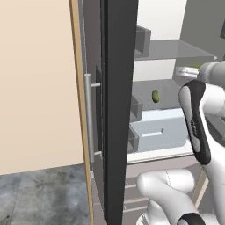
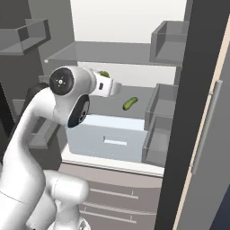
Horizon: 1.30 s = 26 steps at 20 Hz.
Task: Place the cold items (broccoli and cucumber) from the fridge in one tupperware on the dining counter. Place the warm items (kebab skewer and hot dog) in the stove area in another tupperware.
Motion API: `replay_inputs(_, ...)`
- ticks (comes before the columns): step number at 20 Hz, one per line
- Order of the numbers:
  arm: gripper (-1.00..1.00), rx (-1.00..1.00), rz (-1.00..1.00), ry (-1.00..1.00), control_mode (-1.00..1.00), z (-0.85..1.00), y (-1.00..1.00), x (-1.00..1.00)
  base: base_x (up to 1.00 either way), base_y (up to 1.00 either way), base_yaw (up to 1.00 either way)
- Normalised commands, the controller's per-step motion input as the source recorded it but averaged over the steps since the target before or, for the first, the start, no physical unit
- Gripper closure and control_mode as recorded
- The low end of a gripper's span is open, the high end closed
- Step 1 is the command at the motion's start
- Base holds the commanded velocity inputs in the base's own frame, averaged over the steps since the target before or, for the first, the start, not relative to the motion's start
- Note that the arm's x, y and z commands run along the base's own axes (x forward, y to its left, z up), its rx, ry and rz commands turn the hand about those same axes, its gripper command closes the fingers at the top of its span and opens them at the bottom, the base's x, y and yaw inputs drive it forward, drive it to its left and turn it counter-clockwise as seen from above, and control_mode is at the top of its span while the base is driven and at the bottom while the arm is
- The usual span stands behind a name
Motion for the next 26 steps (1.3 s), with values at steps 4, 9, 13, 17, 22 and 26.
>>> replay_inputs(4,1.0,-0.09,0.06,0.0,-1.0,-0.76,0.14,-1.0,0.0,0.0,0.0)
replay_inputs(9,1.0,0.0,0.0,0.35,-1.0,-0.24,0.17,-0.98,0.0,0.0,0.0)
replay_inputs(13,1.0,-0.04,0.04,0.41,-1.0,-0.39,0.58,-0.15,0.0,0.0,0.0)
replay_inputs(17,1.0,-0.04,0.07,0.07,-1.0,-0.06,0.16,0.0,0.0,0.0,0.0)
replay_inputs(22,1.0,0.0,0.06,0.0,-1.0,-0.01,0.0,-0.14,0.0,0.0,0.0)
replay_inputs(26,1.0,0.0,0.03,-0.02,1.0,0.0,-0.08,-0.22,-0.2,-0.03,0.04)
